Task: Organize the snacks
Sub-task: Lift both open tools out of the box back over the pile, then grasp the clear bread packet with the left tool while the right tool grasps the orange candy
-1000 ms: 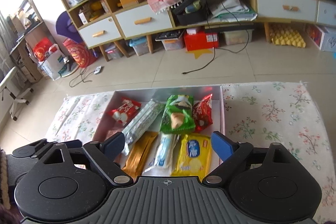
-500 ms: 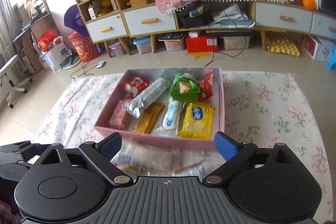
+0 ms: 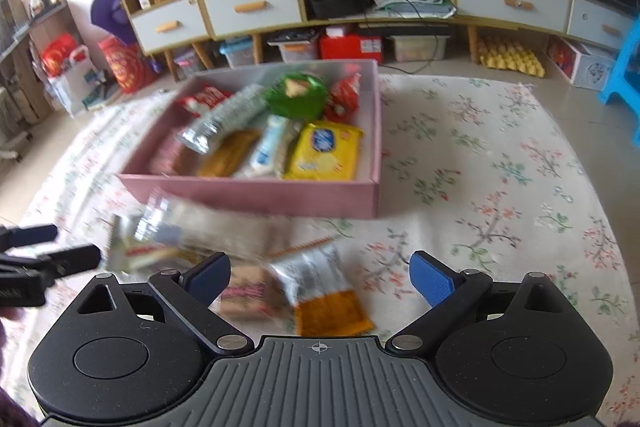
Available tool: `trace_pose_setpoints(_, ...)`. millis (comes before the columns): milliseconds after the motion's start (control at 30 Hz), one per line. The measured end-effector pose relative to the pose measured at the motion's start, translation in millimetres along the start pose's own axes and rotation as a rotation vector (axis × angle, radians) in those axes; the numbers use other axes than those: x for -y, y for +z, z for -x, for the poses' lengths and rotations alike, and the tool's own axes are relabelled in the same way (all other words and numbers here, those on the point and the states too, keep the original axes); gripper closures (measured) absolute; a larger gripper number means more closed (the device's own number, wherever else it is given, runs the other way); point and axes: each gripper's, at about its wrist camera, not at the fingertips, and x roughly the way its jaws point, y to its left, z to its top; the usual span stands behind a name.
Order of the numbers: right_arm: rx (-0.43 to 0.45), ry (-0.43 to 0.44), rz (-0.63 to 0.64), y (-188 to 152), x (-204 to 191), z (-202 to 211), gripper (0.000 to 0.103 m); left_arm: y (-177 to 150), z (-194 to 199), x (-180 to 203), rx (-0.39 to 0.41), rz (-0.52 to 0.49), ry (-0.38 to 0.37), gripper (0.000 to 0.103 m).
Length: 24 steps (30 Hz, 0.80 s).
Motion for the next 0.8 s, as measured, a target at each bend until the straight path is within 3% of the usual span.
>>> trace_pose_setpoints(200,-0.045,-0.012,0.035,-11.1,9.7,-11.8,0.005,-2.4,-4.6,7.9,-0.021,-0.052,-0.009,0.006)
trace_pose_setpoints(533,-0.069,-0.012,0.01,-13.0,26.3,-24.2,0.005,0.0,-6.5,24.5,0.017,-0.182,-0.083,0.012)
trace_pose_setpoints(800,-0.096,0.014,0.137,-18.4,19.3,-38.3,0.005,13.0,-20.4,34.0,-0.016,-0.214,-0.134,0.03)
